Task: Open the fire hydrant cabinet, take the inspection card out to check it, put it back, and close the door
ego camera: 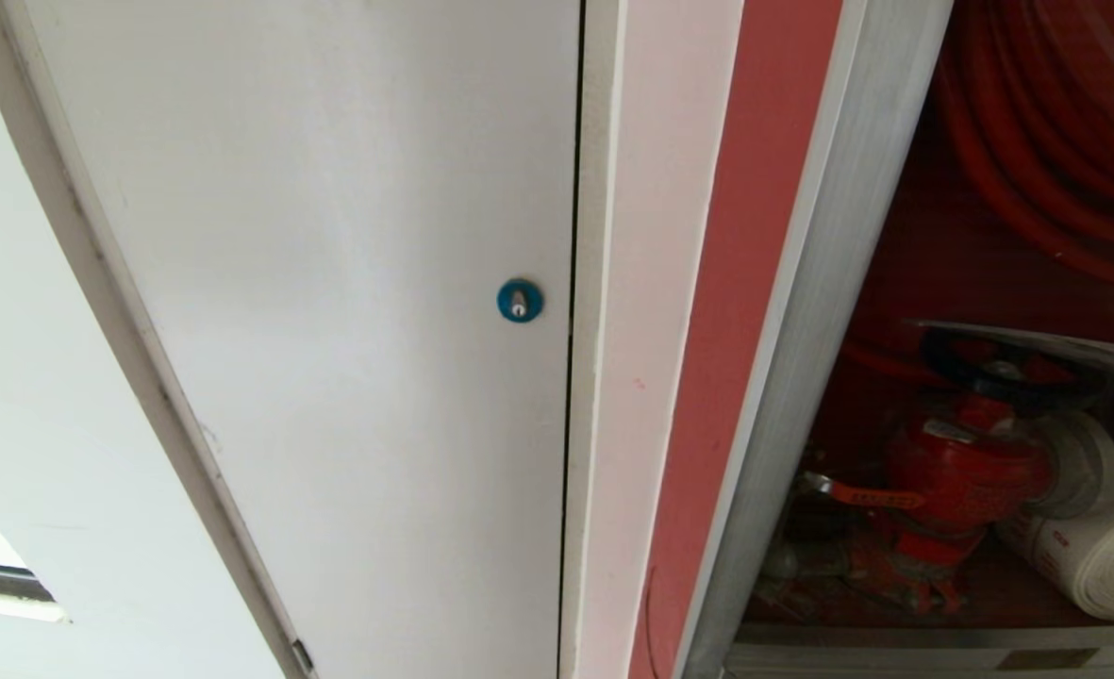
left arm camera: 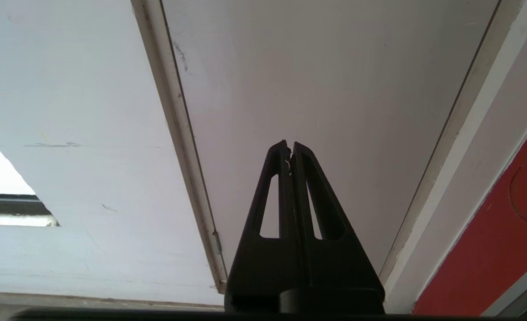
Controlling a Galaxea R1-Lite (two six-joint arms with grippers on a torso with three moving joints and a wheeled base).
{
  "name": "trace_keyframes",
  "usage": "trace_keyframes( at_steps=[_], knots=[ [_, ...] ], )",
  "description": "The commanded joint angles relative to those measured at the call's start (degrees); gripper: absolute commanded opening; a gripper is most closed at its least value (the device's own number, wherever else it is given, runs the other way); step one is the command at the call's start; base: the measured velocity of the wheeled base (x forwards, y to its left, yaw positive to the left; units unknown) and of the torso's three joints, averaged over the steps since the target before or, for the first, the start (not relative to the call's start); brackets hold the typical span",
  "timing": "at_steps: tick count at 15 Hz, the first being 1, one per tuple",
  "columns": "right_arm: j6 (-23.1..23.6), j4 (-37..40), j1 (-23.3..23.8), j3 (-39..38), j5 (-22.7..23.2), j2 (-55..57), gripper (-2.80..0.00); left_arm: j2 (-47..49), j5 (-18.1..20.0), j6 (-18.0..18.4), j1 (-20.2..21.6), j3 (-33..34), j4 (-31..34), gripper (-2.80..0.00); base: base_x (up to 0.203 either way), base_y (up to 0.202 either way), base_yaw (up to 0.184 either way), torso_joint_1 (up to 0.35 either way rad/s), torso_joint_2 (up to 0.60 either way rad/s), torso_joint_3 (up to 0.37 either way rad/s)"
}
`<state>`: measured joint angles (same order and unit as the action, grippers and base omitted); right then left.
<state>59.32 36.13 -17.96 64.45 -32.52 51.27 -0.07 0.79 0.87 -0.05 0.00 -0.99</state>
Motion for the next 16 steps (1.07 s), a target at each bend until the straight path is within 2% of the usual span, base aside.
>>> trace_keyframes(
  at_steps=[1, 5, 7, 11, 14, 16],
  knots=[
    [2.90, 0.26, 1.55, 1.60, -0.16, 1.41, -2.80, -0.01, 0.01, 0.01, 0.02, 0.35, 0.01, -2.80, 0.000, 0.000, 0.000, 0.000, 0.00, 0.000],
    [12.22, -0.38, 5.94, 6.20, -0.09, 5.15, -2.80, -0.01, 0.01, 0.01, 0.05, 0.35, -0.07, -2.80, 0.000, 0.000, 0.000, 0.000, 0.00, 0.000],
    [15.23, -0.73, 7.24, 7.16, -0.08, 6.99, -2.80, -0.01, 0.01, 0.01, 0.05, 0.35, 0.00, -2.80, 0.000, 0.000, 0.000, 0.000, 0.00, 0.000],
    [19.65, -4.79, 13.18, 7.79, 0.26, 11.26, -2.80, -0.01, 0.01, 0.01, 0.05, 0.35, -0.07, -2.80, 0.000, 0.000, 0.000, 0.000, 0.00, 0.000],
    [20.42, -5.54, 17.02, 7.87, 4.15, 14.25, -2.80, -0.01, 0.01, 0.01, 0.04, 0.35, -0.05, -2.80, 0.000, 0.000, 0.000, 0.000, 0.00, 0.000],
    [23.34, -7.51, 20.51, 7.90, 7.11, 15.82, -2.80, -0.01, 0.01, 0.01, 0.05, 0.35, 0.02, -2.80, 0.000, 0.000, 0.000, 0.000, 0.00, 0.000]
  ],
)
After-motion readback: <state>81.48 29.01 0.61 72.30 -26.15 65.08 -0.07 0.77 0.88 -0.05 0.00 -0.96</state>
